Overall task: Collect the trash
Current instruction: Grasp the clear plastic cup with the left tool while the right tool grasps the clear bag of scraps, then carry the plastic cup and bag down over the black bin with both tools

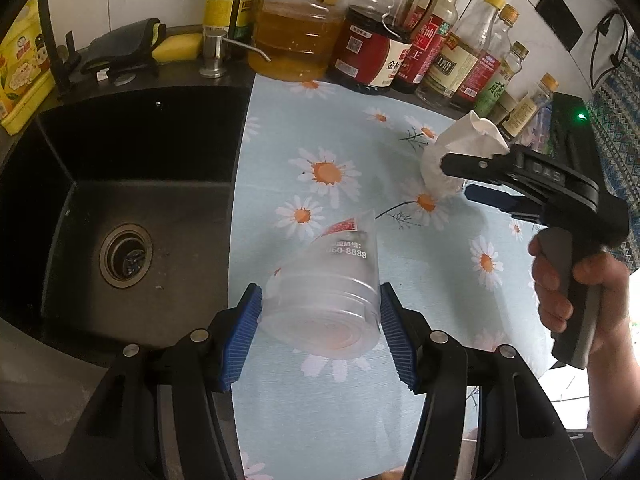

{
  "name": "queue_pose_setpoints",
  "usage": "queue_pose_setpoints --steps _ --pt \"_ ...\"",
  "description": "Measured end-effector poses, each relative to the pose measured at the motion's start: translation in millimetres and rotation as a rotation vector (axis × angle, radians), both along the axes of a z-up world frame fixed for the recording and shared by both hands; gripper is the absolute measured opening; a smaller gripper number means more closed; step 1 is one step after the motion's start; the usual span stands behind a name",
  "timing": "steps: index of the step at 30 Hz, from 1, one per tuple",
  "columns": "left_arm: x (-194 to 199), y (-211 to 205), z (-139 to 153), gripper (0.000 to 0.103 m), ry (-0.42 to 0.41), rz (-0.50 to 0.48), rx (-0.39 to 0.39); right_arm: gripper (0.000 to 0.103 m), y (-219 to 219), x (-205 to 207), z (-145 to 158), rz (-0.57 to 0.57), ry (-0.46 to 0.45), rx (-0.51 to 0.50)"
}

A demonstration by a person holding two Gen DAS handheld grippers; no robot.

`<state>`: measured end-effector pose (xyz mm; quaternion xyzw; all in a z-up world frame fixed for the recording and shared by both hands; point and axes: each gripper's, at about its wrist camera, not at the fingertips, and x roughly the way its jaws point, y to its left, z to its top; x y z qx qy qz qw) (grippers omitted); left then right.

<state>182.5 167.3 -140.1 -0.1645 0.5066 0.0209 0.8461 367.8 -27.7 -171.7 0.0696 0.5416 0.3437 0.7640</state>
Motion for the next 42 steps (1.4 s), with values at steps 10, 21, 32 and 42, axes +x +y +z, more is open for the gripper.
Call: queue_pose_setpoints --steps 10,21,32,42 --pt "2 12 -4 0.057 0.000 0.006 -0.014 0.066 12 8 -11 -0.023 0.025 -0.027" --pt "-1 11 -6 0.057 0.008 -0.006 -0.012 0.047 16 3 -11 -0.019 0.007 -0.020" --pt "-7 3 5 0.057 -0.022 -0.013 -0.011 0.047 3 -23 14 0.021 -0.045 0.020" --pt "-18 -31 16 0.057 -0.053 -0.043 -0.016 0.046 -38 -64 35 0.038 -0.084 0.037"
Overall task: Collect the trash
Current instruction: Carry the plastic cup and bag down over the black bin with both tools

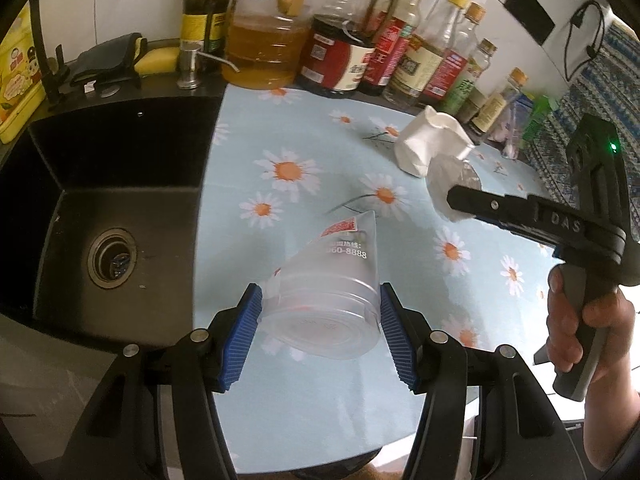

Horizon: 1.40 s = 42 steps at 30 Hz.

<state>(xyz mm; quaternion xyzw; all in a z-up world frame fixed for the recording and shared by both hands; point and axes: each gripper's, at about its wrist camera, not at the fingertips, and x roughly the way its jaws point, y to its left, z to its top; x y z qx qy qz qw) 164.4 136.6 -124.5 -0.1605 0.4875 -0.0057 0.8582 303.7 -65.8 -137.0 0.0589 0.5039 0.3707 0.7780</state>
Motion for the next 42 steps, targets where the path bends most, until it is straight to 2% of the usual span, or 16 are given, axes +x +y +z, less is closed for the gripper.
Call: queue_pose_setpoints --steps 20,32,42 --pt "-64 -80 26 0.057 -0.070 0.052 0.006 0.046 -93 -85 30 0.083 -0.057 0.030" --pt "-109 -118 21 0.057 -0.049 0.069 0.005 0.046 -129 -134 26 0.171 -0.056 0.039" --pt "-140 -131 -1 0.057 0.018 0.062 -0.011 0.047 -131 -170 -2 0.233 -0.003 0.013"
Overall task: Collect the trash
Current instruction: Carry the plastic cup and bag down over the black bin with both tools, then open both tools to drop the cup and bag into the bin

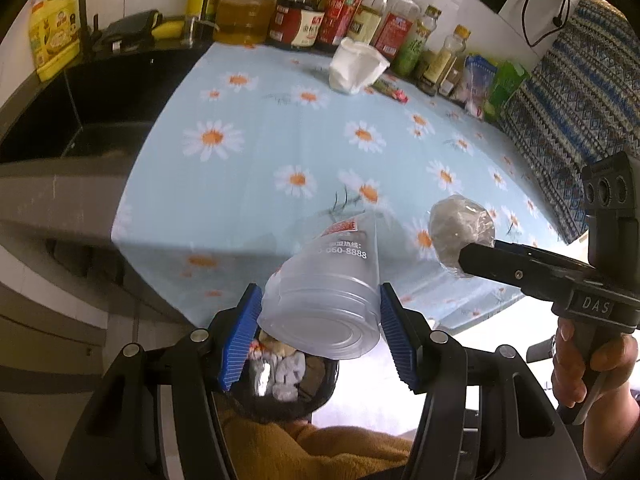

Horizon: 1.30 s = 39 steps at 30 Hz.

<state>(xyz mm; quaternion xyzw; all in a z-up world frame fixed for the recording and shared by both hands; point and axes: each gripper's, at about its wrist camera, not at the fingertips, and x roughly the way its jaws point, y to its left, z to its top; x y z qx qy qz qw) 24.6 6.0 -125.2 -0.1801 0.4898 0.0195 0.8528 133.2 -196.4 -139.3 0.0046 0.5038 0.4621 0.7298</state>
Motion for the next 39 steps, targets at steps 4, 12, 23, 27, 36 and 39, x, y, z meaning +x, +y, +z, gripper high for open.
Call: queue_pose_setpoints --steps 4,12,23,27,36,39 --pt "-10 0 -13 0.057 0.036 -0.001 -0.014 0.047 3 -11 -14 0.024 0.019 -0.026" --pt "-29 2 -43 0.057 0.114 0.016 -0.039 0.047 12 -24 -48 0.062 0.065 -0.094" --pt "-26 15 -73 0.058 0.200 0.042 -0.111 0.048 25 -27 -73 0.088 0.135 -0.141" --pt "-22 19 -84 0.074 0.250 0.049 -0.133 0.069 26 -21 -76 0.090 0.173 -0.146" --pt "-17 30 -86 0.074 0.267 0.068 -0.131 0.069 16 -10 -73 0.048 0.188 -0.132" --pt "-16 30 -81 0.074 0.257 0.072 -0.123 0.069 13 -8 -72 0.037 0.187 -0.125"
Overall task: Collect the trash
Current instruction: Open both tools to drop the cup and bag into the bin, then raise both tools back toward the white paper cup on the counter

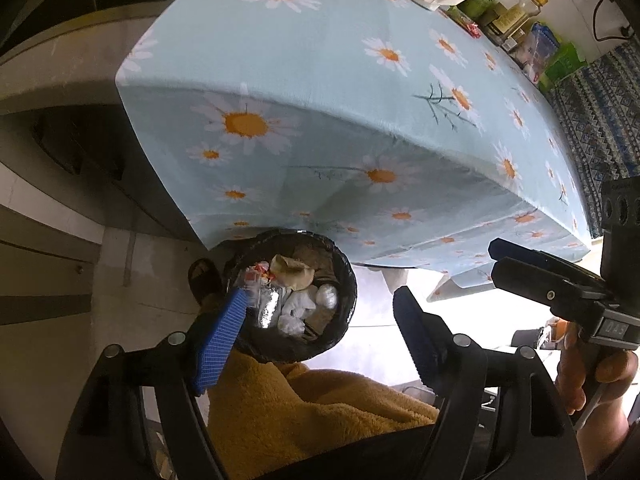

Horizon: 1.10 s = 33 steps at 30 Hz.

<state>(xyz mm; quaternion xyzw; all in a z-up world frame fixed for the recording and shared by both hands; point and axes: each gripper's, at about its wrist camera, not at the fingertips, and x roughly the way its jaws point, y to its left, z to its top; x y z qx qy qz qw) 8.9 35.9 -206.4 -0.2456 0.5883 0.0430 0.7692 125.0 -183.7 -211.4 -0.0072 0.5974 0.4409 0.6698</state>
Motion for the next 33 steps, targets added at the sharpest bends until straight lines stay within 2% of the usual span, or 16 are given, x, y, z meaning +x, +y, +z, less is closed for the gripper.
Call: queue_pose_setpoints --steps 9,24,26,29,33 --pt "6 -7 23 0.074 -0.050 0.000 0.039 0.069 -10 9 16 -0.016 -0.038 0.036" --pt "46 -27 102 0.074 -0.207 -0.053 0.171 0.069 -43 43 75 -0.103 -0.153 0.153" --pt "53 -31 112 0.074 -0.226 -0.061 0.185 0.074 -49 49 82 -0.118 -0.163 0.166" --pt "67 -38 125 0.083 -0.251 -0.083 0.216 0.076 -59 58 94 -0.143 -0.181 0.191" --pt "85 -47 141 0.083 -0.285 -0.104 0.243 0.079 -71 73 107 -0.169 -0.200 0.210"
